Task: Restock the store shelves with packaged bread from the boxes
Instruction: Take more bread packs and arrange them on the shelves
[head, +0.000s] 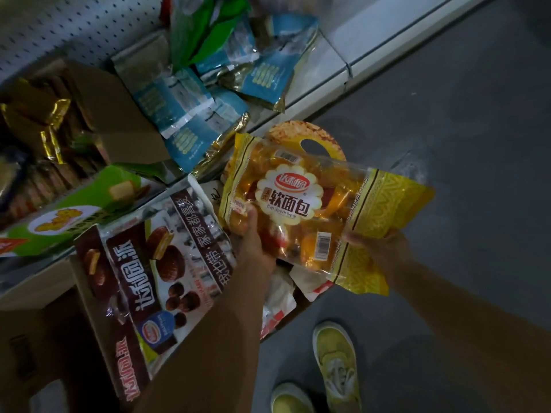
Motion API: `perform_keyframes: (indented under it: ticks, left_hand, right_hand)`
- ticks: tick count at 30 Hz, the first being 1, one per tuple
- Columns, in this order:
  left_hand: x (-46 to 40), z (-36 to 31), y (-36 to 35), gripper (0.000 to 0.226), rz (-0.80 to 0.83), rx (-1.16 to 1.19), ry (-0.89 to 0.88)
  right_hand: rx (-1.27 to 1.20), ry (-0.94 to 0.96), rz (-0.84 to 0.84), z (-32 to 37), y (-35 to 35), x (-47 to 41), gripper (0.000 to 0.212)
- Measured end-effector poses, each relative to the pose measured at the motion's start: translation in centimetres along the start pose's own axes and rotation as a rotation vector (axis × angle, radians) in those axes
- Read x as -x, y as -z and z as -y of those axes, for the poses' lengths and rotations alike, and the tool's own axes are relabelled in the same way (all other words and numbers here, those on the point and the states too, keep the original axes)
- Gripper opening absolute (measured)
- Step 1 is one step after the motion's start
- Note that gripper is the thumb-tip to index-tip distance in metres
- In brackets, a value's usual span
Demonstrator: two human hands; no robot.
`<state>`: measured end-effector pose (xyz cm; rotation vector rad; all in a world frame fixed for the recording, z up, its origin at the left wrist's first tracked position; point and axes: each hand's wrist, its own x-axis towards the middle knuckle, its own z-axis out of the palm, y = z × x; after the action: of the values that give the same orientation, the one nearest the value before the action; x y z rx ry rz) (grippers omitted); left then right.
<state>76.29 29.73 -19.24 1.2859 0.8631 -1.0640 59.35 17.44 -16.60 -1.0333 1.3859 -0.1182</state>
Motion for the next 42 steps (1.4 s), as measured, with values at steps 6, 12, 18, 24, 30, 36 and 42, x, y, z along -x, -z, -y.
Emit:
perform_keyframes:
  ticks: [6,12,18,24,30,36,42]
  left_hand:
    - [1.5,-0.3,0.6,0.098,0.078,0.018,-0.004]
    - [7.2,-1.5,0.7,0.1,0.094,0.034,-0.047]
    - [15.1,-4.6,2.7,0.059,0.211,0.145,-0.167]
    - [25.4,-7.8,5.6,0.061,0.254,0.182,-0.282]
    - [36.2,-11.6,8.7,0.055,0.315,0.236,-0.338]
    - [45.2,-16.8,12.1,0.051,0.449,0.301,-0.527]
    - [52.9,-20.4,15.9,0.053,0.44,0.326,-0.664]
  right_hand:
    - [0.018,0.053,-0.08,0.5,0.3,1.2,0.034]
    - [-0.019,0.103,-0.099,3.7,0.7,5.3,0.053]
    - [0.017,0.161,-0.057,10.2,0.1,11.2,0.047]
    - [0.061,0.27,-0.012,17.0,-0.6,19.7,0.046]
    - [0.103,0.324,0.067,22.2,-2.6,28.3,0.057]
    - [0.061,0.449,0.216,29.1,-5.5,37.5,0.044]
    - [0.036,0.58,0.317,34.2,-8.5,44.9,0.066]
